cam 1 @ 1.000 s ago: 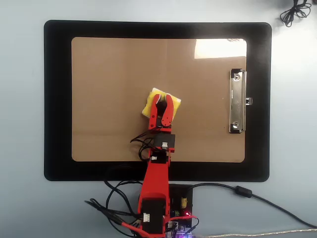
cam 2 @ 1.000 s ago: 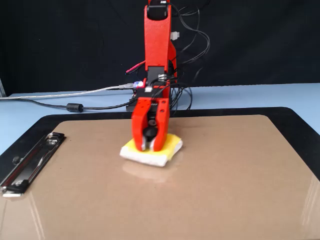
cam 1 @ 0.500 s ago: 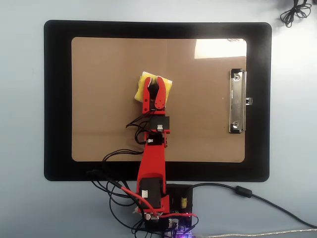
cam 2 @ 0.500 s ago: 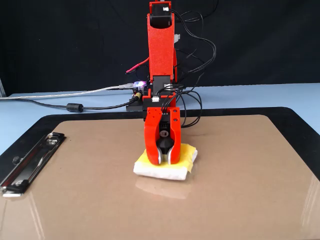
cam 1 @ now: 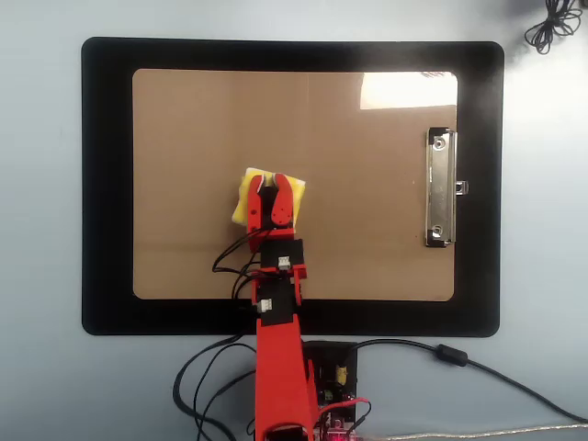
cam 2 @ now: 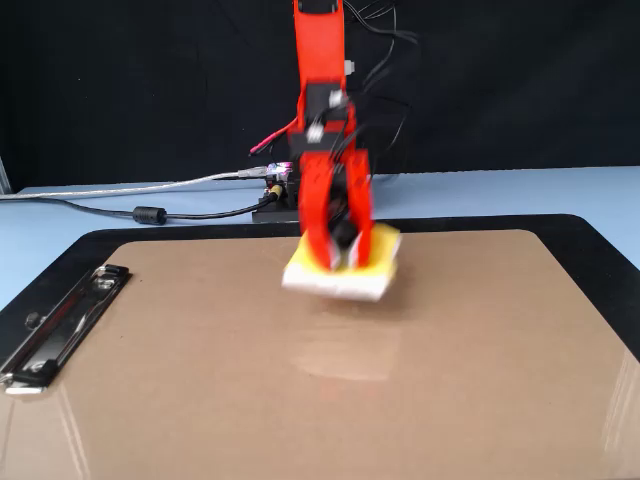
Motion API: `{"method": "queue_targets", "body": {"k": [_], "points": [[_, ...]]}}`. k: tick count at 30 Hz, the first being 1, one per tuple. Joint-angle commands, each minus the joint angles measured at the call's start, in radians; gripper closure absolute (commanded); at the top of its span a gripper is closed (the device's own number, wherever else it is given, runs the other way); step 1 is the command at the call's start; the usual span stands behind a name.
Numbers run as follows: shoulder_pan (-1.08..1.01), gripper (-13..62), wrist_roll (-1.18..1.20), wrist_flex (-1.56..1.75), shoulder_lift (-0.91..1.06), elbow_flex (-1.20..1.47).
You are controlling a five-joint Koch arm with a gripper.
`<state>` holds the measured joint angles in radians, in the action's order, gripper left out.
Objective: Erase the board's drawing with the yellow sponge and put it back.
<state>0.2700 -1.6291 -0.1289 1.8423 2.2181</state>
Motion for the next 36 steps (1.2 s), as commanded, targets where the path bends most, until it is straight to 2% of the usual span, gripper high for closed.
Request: {"method": "queue_targets", "body": {"k": [1,6,13,19,27,36], "points": [[0.107,57.6,-0.161,-0.199,0.123,-0.103],[0.391,57.5,-0.209,-0.212,0.13,-0.114],[0.571,57.5,-0.262,0.077,0.084,-0.052],[0.626,57.5,-0.218,0.242,0.025,0.031],[0.699,57.5,-0.129,0.6,-0.241,0.04],[0.718,57.5,-0.097,0.637,-0.155,0.207]]}}
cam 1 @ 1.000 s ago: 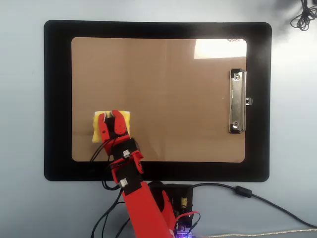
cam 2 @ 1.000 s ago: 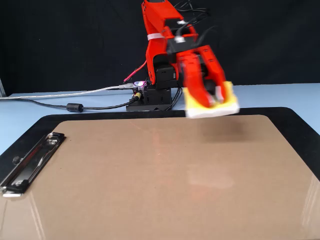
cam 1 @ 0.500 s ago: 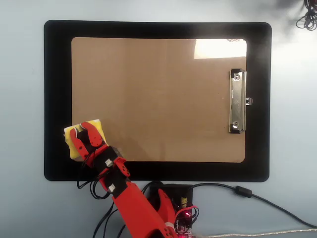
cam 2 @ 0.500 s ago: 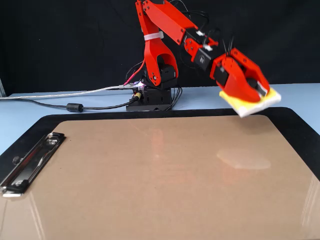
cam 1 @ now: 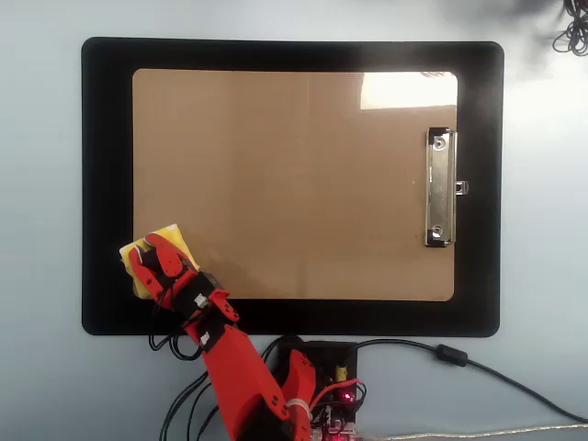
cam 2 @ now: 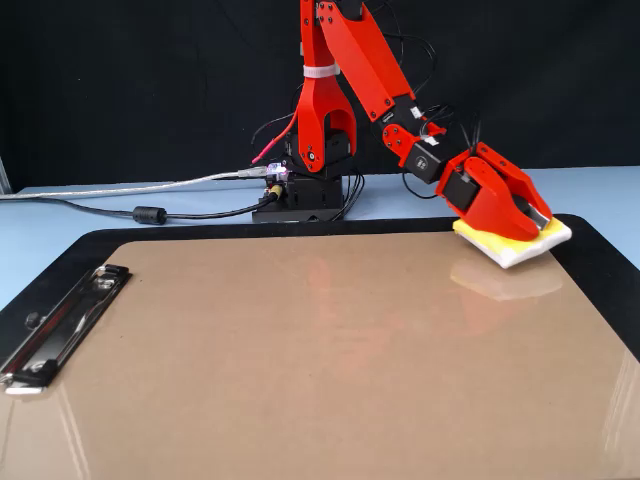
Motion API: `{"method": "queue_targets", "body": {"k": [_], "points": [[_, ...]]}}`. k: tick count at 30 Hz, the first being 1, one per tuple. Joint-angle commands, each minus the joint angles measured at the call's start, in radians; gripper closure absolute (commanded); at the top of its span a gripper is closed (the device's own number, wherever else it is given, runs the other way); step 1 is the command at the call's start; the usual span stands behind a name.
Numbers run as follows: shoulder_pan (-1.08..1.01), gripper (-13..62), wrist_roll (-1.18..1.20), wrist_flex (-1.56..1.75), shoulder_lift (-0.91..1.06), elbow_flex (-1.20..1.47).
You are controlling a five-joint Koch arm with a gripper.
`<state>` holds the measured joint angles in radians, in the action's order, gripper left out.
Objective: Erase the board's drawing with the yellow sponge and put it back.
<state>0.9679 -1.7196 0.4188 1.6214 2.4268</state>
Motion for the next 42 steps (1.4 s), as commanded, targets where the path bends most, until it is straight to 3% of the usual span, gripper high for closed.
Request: {"method": "queue_targets", "body": {"k": [1,10,15,18,21,26,30,32,37,42], "points": [[0.031,57.5,-0.006,0.091,0.078,0.015],[0.055,56.5,-0.006,0.091,0.083,0.037],[0.066,30.8,-0.008,0.094,0.081,0.038],[0.074,22.4,-0.008,0.094,0.086,0.035],[0.075,16.9,-0.011,0.092,0.112,0.032],[0.069,16.9,-0.032,0.021,0.373,0.032],[0.029,16.9,-0.094,-0.397,0.63,-0.014],[-0.094,16.9,-0.097,-0.724,0.704,-0.101],[-0.43,16.9,0.04,-1.445,0.686,-0.39],[-0.784,16.9,0.336,-1.69,0.669,-0.474]]}}
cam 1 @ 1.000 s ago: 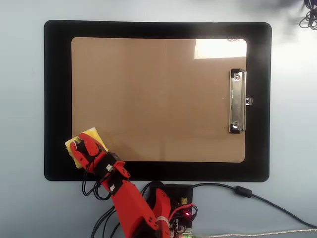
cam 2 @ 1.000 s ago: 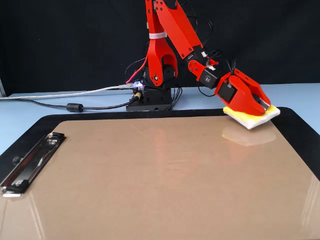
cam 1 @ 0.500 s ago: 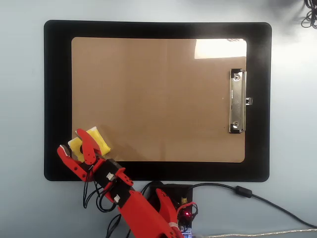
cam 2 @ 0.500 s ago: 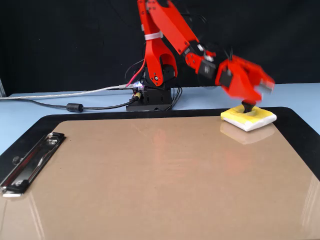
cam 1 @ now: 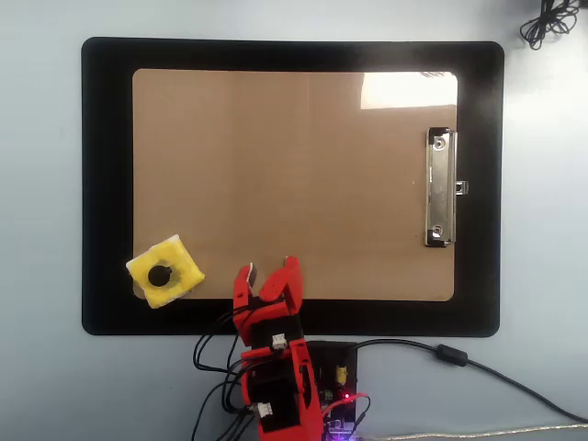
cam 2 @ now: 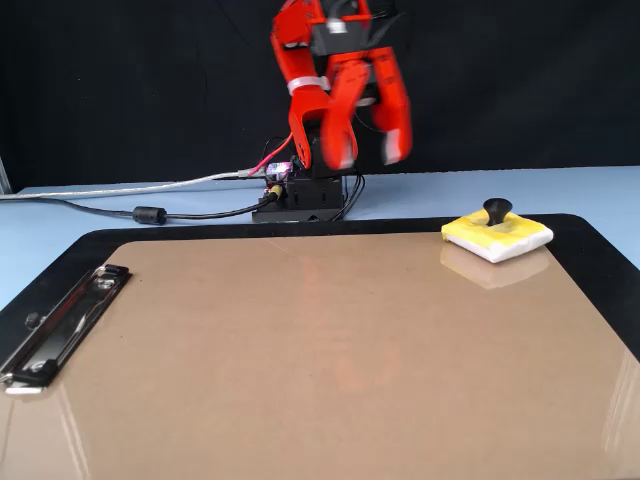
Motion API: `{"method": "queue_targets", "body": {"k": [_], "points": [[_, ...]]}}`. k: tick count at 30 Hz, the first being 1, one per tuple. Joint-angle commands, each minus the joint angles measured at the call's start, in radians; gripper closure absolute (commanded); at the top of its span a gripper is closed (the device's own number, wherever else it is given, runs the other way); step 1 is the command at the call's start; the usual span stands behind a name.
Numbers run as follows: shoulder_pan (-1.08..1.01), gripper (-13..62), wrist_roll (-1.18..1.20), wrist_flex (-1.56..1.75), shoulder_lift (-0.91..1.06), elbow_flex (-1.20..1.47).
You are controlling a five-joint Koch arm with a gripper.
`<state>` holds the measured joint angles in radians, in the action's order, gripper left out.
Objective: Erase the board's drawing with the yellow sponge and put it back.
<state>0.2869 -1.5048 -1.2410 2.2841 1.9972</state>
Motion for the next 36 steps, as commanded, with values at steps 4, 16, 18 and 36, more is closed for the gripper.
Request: {"method": "queue_targets", "body": {"k": [4,16,18,36], "points": [[-0.344,17.0,0.279,-0.032,0.003,0.003],[-0.399,16.3,0.129,-0.213,0.066,0.374],[-0.397,16.0,0.083,-0.299,0.066,0.376],[-0.413,14.6,0.048,-0.462,0.063,0.434]]}}
